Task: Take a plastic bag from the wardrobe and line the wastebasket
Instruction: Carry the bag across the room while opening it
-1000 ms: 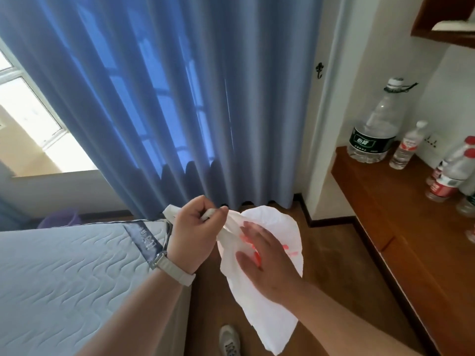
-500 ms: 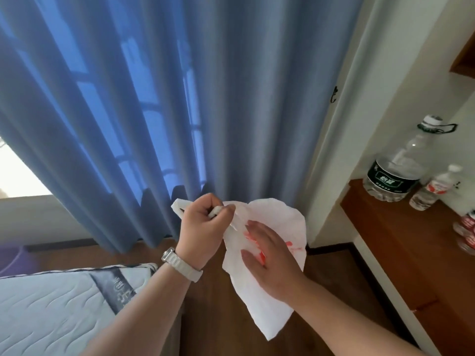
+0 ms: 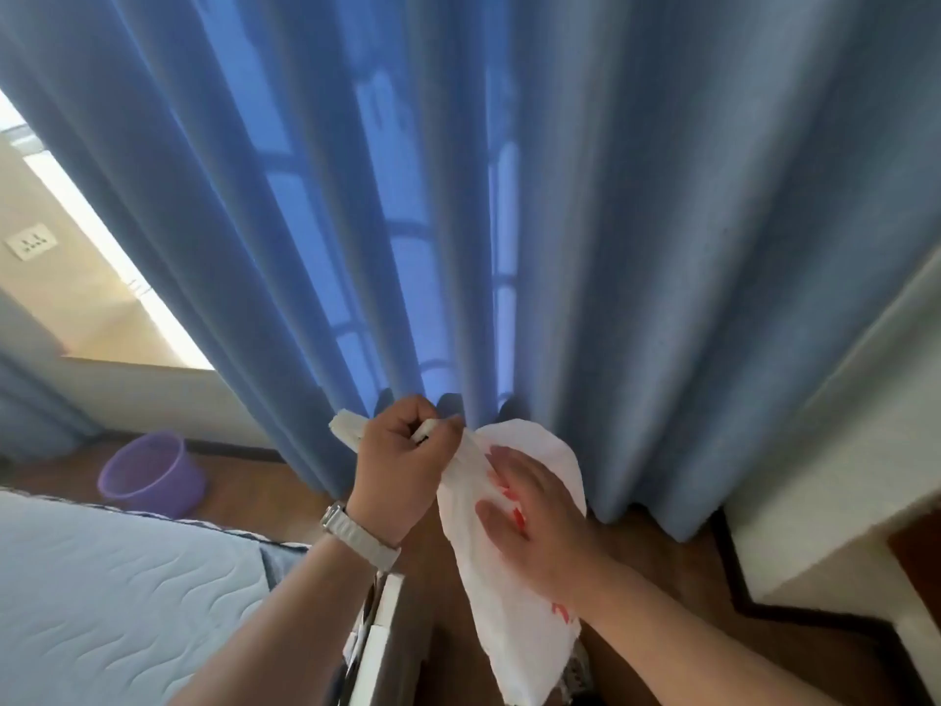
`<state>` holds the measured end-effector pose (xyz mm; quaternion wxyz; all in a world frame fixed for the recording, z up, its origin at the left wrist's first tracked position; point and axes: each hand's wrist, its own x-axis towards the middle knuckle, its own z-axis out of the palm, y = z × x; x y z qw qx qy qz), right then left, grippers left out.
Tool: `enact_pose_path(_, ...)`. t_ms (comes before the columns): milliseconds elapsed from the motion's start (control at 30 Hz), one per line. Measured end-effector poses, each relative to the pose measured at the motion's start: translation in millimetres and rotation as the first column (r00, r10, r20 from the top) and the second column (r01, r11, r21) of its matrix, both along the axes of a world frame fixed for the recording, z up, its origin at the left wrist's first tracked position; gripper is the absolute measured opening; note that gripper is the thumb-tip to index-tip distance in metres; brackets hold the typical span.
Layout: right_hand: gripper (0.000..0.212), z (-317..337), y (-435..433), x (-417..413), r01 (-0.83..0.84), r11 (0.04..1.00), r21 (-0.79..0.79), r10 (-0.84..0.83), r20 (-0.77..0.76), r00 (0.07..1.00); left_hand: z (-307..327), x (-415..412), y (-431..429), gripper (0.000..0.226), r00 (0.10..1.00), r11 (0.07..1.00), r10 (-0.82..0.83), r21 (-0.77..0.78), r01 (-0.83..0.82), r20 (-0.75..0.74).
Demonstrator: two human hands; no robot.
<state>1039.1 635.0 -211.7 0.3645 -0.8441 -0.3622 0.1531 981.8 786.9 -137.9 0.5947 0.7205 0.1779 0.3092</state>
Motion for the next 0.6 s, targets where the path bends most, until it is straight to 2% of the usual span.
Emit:
enact_pose_path(200,0.050,-10,51,93,-0.232,0.972,-0.025,0.232,-0.016,0.973,3,63,38,0.037,0.979,0.979,0.202,0.009,-0.202,-0.038)
enact_pose_path(333,0.049,4,89,139,-0.390,0.920,0.028,0.390,0.008,0.921,12,91,59,0.033,0.937,0.932,0.348,0.123,-0.341,-0.039)
enact_pose_path(600,0.048,1,159,168,-0.581,0.812,0.054,0.579,0.044,0.814,15,90,105,0.035,0.808,0.799,0.588,0.191,-0.571,-0.044)
